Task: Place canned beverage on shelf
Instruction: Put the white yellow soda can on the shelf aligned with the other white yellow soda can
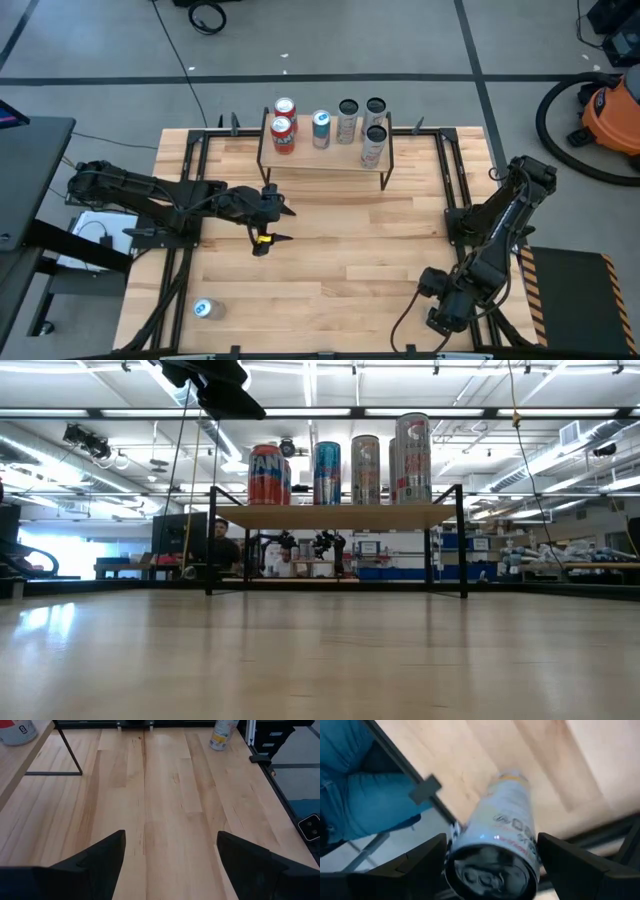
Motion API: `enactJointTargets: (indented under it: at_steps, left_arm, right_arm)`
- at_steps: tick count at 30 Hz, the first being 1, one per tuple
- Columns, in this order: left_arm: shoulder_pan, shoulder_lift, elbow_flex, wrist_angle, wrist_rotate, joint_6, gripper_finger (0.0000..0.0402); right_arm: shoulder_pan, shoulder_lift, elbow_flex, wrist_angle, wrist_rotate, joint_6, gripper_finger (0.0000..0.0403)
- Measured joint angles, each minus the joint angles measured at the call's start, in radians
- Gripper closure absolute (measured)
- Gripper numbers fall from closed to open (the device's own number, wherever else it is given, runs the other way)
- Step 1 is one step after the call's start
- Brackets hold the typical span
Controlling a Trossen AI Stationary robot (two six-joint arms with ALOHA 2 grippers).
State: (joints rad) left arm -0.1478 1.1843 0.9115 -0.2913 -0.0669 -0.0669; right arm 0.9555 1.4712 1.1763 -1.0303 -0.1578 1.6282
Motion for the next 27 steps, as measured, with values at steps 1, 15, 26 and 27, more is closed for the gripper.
enactJointTargets:
  at_steps: [1, 15, 26, 27]
  left_arm:
    - [0.0, 0.0, 0.0, 0.0, 0.0, 0.0, 0.0086]
    - [0.0, 0.0, 0.0, 0.0, 0.0, 0.0, 0.0086]
    - [0.0, 0.0, 0.0, 0.0, 0.0, 0.001, 0.0086]
    - [0.0, 0.0, 0.0, 0.0, 0.0, 0.001, 0.0086]
  right_arm:
    - [0.001, 0.0, 0.0, 0.001, -0.02, 0.023, 0.0083]
    - [0.005, 0.0, 0.0, 0.005, -0.088, 0.177, 0.0084]
    - [0.006, 0.0, 0.0, 0.021, -0.14, 0.365, 0.0086]
    - [0.006, 0.0, 0.0, 0.028, -0.146, 0.379, 0.0086]
